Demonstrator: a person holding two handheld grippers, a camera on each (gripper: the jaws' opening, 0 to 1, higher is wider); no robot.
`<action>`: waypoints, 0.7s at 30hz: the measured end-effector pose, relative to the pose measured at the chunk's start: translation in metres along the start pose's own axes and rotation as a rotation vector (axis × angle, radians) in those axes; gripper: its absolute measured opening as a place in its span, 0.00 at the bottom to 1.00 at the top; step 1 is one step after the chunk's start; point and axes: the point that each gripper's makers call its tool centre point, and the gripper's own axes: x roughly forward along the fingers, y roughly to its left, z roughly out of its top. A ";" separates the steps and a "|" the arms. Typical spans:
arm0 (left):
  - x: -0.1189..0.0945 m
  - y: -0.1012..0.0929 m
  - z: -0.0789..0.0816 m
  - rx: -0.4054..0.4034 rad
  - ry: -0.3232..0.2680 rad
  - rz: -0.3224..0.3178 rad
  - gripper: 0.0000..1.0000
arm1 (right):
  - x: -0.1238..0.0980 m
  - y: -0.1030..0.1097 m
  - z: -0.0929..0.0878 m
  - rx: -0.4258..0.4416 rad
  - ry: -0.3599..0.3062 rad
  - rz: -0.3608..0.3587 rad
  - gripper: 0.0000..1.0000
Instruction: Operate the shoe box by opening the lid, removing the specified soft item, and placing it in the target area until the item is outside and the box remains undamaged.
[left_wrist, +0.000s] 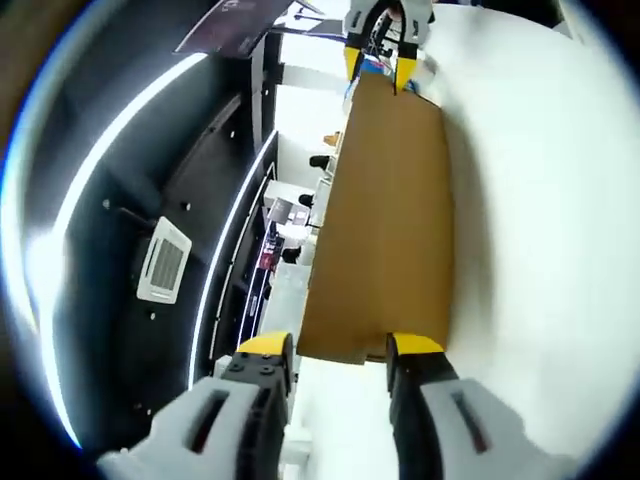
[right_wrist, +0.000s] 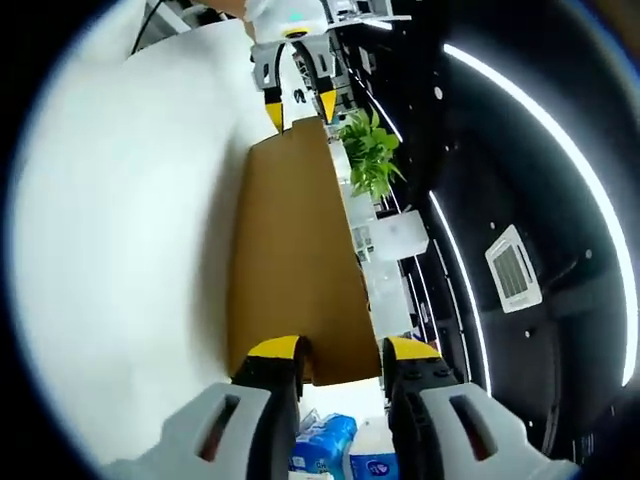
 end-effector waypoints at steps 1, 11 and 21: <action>0.000 0.002 0.000 0.005 -0.002 0.014 0.33 | 0.000 0.000 0.000 -0.001 0.003 -0.002 0.31; 0.001 0.000 0.001 -0.018 0.008 0.009 0.32 | 0.000 0.001 -0.001 -0.056 0.017 -0.012 0.29; 0.001 -0.002 0.004 -0.014 0.015 0.016 0.30 | 0.000 0.003 -0.002 -0.079 0.034 -0.008 0.29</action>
